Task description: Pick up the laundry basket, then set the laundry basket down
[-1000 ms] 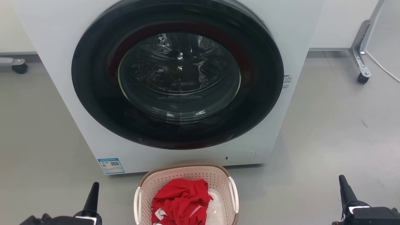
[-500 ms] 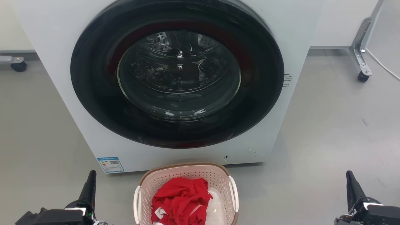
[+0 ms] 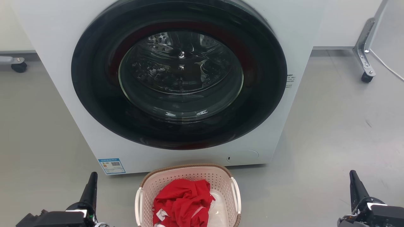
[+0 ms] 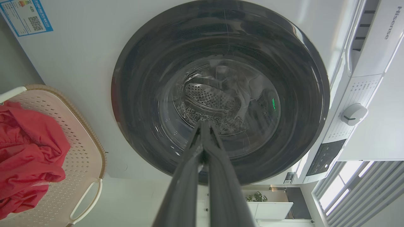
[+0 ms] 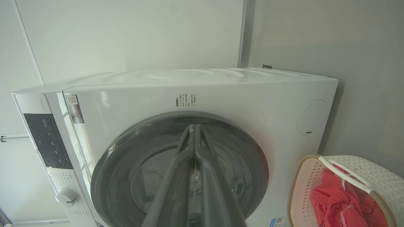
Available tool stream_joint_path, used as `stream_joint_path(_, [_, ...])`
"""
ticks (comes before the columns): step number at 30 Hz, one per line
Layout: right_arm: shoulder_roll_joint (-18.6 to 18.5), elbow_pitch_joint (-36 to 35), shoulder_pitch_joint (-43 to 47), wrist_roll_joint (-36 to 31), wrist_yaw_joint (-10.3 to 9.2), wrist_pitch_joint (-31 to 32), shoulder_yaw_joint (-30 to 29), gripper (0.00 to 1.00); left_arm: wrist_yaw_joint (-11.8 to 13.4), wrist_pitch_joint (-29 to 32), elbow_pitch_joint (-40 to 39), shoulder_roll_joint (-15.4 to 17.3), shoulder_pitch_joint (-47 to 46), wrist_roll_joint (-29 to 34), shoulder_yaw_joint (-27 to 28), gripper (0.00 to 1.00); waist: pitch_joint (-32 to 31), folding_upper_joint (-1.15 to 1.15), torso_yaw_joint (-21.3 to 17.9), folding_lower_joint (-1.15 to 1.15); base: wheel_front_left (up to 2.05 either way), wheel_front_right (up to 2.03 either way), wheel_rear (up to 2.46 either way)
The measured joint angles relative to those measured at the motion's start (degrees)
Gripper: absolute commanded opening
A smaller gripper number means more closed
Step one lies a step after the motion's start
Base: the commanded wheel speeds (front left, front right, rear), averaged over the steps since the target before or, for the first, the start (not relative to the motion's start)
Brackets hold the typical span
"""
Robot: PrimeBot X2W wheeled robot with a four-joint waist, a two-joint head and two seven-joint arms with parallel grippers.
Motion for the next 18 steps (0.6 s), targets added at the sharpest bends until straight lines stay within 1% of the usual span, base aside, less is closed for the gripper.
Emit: stream_joint_path(18, [0.01, 0.00, -0.01, 0.01, 0.00, 0.00, 0.00, 0.00, 0.00, 0.00, 0.00, -0.01, 0.00, 0.00, -0.01, 0.00, 0.00, 0.00, 0.00, 0.00, 0.00, 0.00, 0.00])
